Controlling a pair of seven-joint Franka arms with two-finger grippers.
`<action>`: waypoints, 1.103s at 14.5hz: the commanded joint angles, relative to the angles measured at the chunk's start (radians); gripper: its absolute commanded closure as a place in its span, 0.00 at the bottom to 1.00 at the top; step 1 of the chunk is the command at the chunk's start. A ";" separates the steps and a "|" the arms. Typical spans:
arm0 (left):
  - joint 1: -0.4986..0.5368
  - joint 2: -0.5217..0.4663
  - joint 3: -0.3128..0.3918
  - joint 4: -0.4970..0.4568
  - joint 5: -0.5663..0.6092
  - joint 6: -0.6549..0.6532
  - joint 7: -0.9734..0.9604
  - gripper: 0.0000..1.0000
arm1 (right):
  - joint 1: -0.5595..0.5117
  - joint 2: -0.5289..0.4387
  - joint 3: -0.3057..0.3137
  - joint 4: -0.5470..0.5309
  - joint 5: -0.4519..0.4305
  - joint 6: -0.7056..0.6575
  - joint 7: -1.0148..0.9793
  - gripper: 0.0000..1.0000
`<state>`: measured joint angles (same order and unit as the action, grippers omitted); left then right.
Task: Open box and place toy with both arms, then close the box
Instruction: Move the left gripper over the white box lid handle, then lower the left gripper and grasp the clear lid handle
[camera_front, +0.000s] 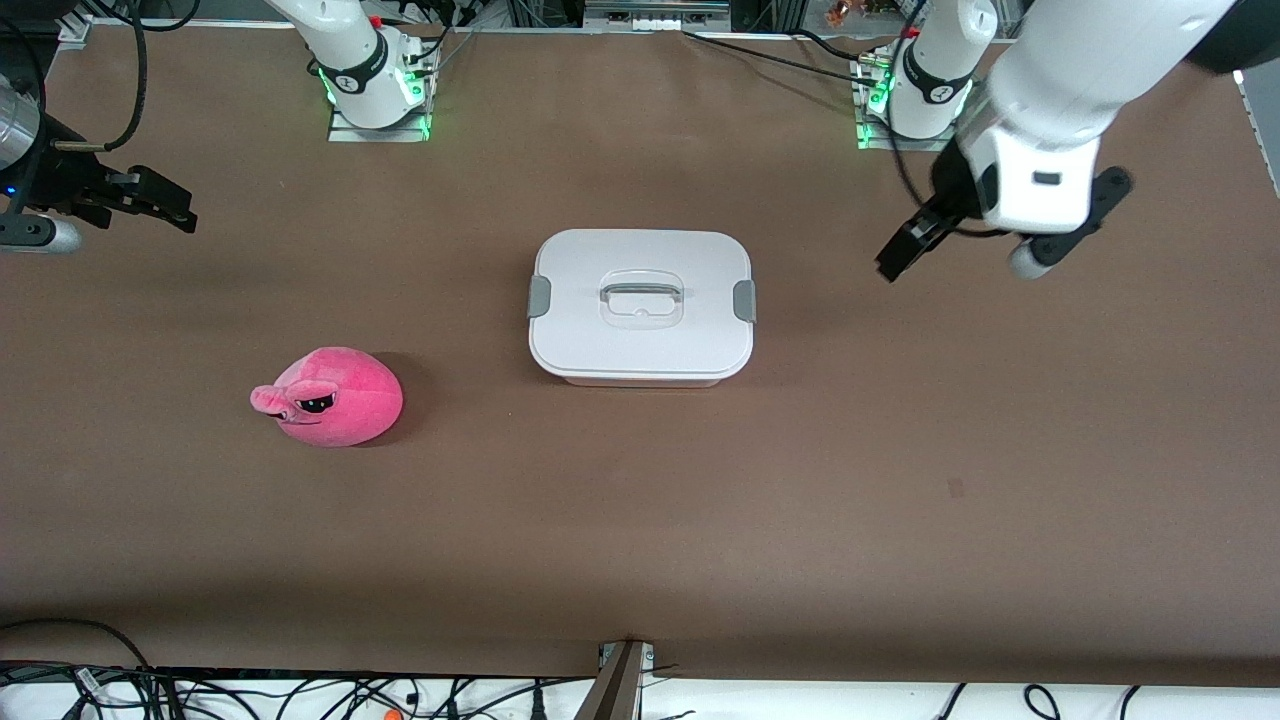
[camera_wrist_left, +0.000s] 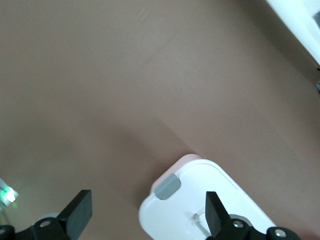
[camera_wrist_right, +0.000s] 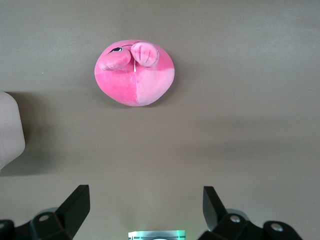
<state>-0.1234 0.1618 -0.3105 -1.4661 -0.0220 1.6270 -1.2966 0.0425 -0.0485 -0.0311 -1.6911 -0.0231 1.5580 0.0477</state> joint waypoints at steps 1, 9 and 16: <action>-0.076 0.108 -0.002 0.081 0.062 -0.010 -0.290 0.00 | -0.004 -0.011 0.000 -0.009 0.000 -0.009 -0.002 0.00; -0.246 0.258 0.001 0.089 0.088 0.144 -0.895 0.00 | -0.004 -0.011 0.000 -0.009 0.000 -0.009 -0.002 0.00; -0.401 0.375 0.002 0.093 0.088 0.307 -1.141 0.00 | -0.004 -0.011 0.000 -0.009 0.000 -0.012 -0.002 0.00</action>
<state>-0.4951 0.4852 -0.3166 -1.4169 0.0559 1.8948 -2.3651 0.0423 -0.0484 -0.0312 -1.6913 -0.0231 1.5540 0.0477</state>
